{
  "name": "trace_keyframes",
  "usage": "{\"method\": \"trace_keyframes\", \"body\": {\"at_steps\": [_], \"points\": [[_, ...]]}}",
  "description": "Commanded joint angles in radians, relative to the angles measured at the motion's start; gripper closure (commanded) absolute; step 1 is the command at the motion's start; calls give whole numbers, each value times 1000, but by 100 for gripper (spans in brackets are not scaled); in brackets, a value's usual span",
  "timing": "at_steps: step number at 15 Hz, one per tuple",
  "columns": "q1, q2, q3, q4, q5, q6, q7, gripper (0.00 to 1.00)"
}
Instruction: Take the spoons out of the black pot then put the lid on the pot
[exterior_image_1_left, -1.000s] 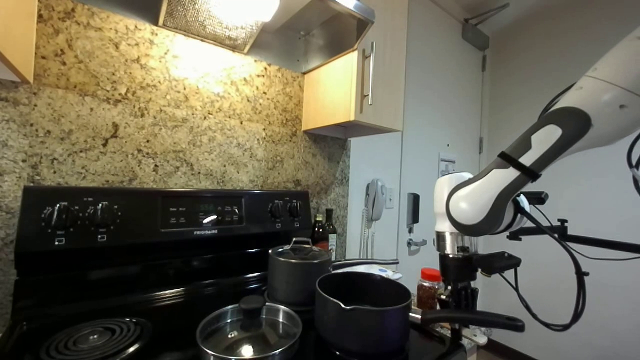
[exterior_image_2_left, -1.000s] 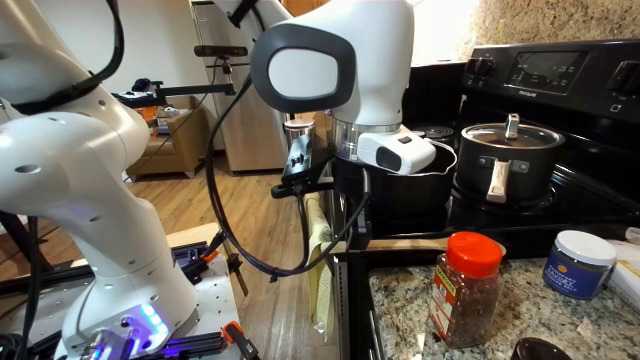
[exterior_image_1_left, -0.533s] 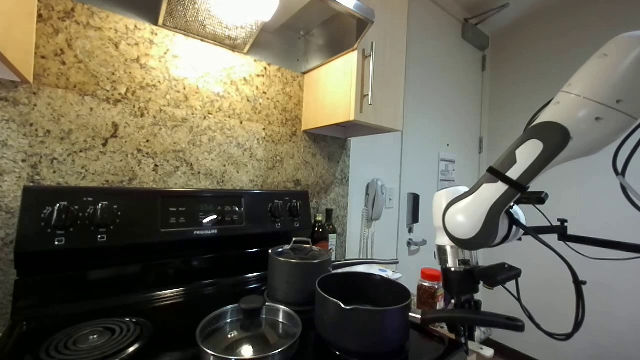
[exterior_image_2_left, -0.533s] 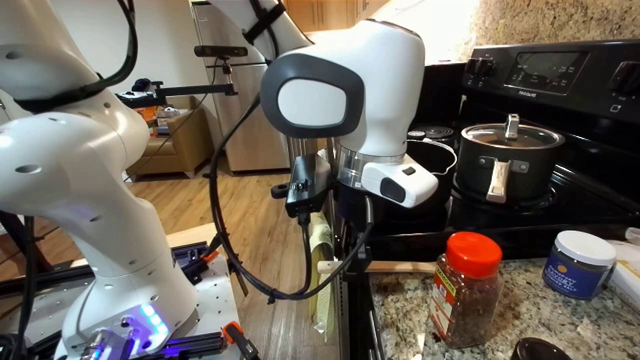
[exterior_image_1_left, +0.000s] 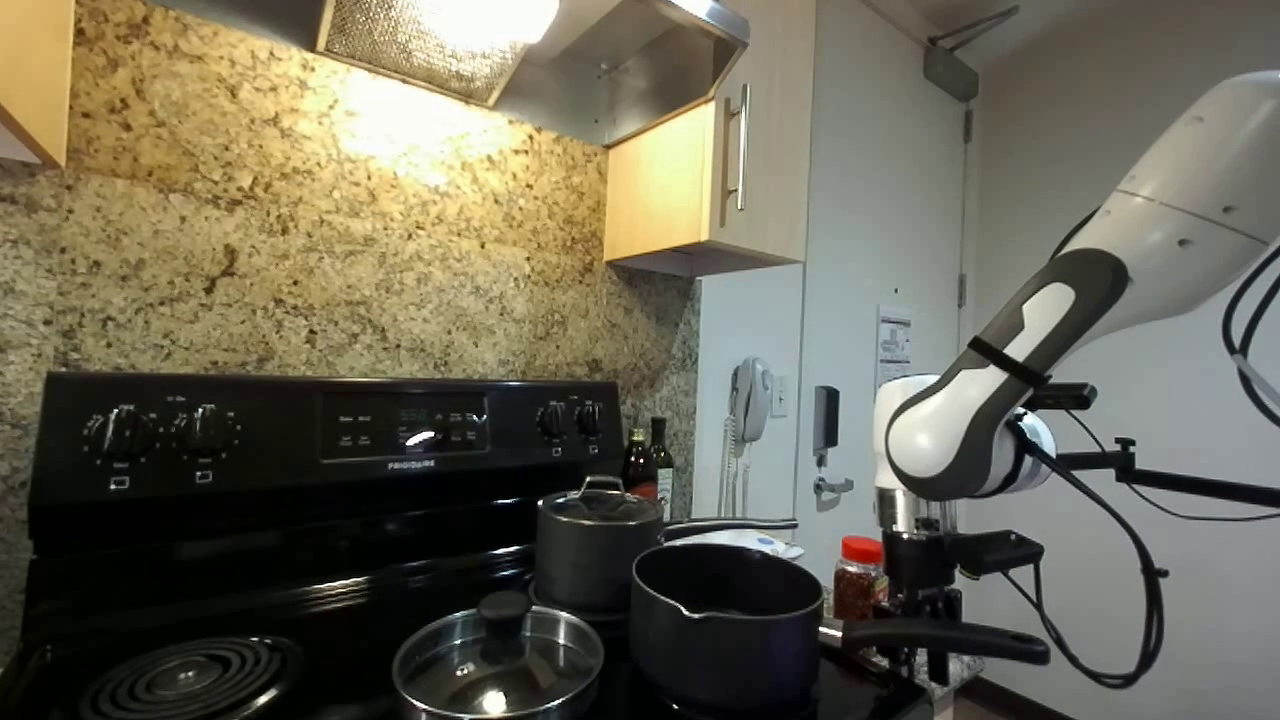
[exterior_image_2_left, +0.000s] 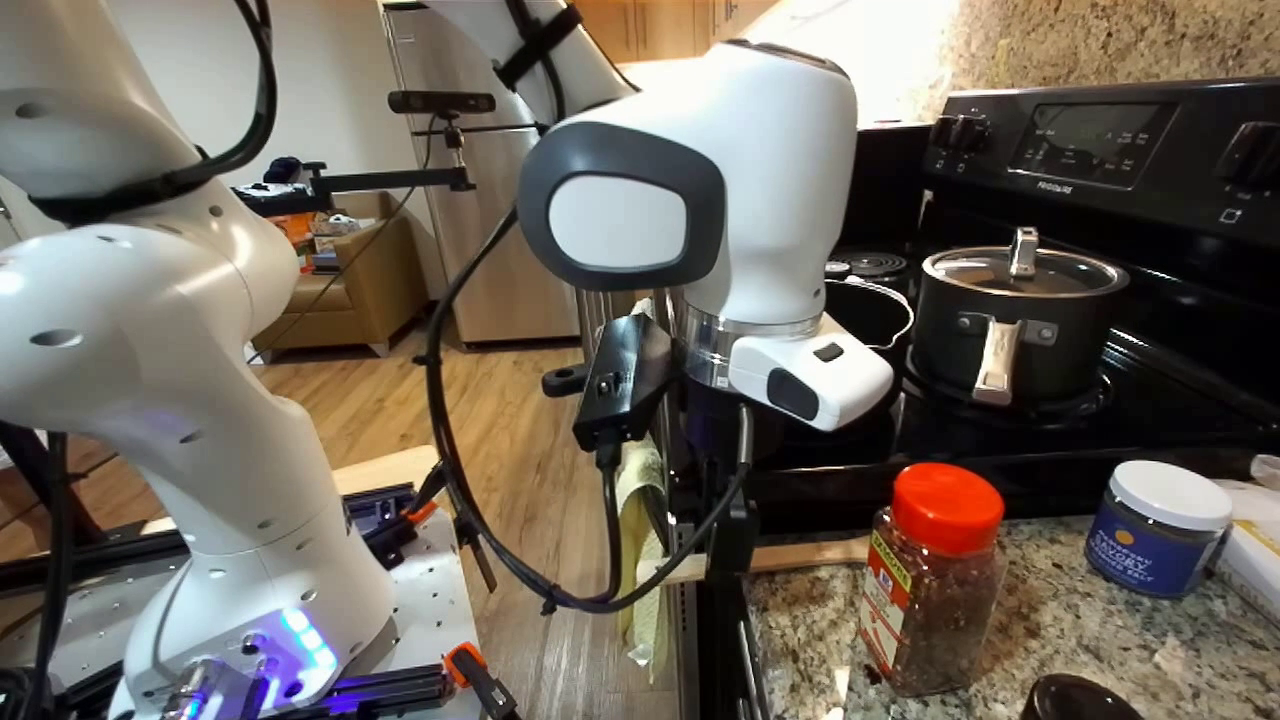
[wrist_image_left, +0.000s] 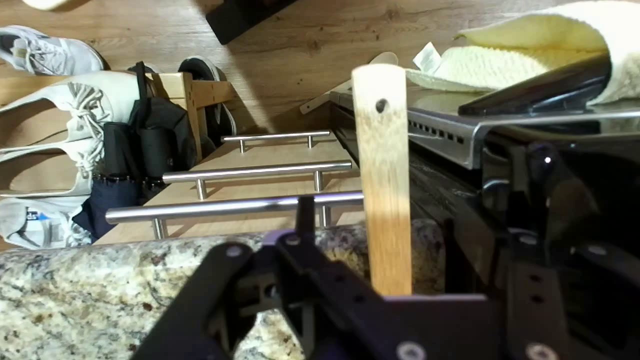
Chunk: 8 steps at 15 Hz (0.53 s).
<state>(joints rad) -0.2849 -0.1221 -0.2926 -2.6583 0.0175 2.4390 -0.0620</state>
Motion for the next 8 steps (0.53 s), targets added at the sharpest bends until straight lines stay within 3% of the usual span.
{"method": "trace_keyframes", "body": {"at_steps": [1,8], "points": [[0,-85,-4,-30,54,22,3,1],[-76,-381,45,-83,-57,-100,208,0]]}}
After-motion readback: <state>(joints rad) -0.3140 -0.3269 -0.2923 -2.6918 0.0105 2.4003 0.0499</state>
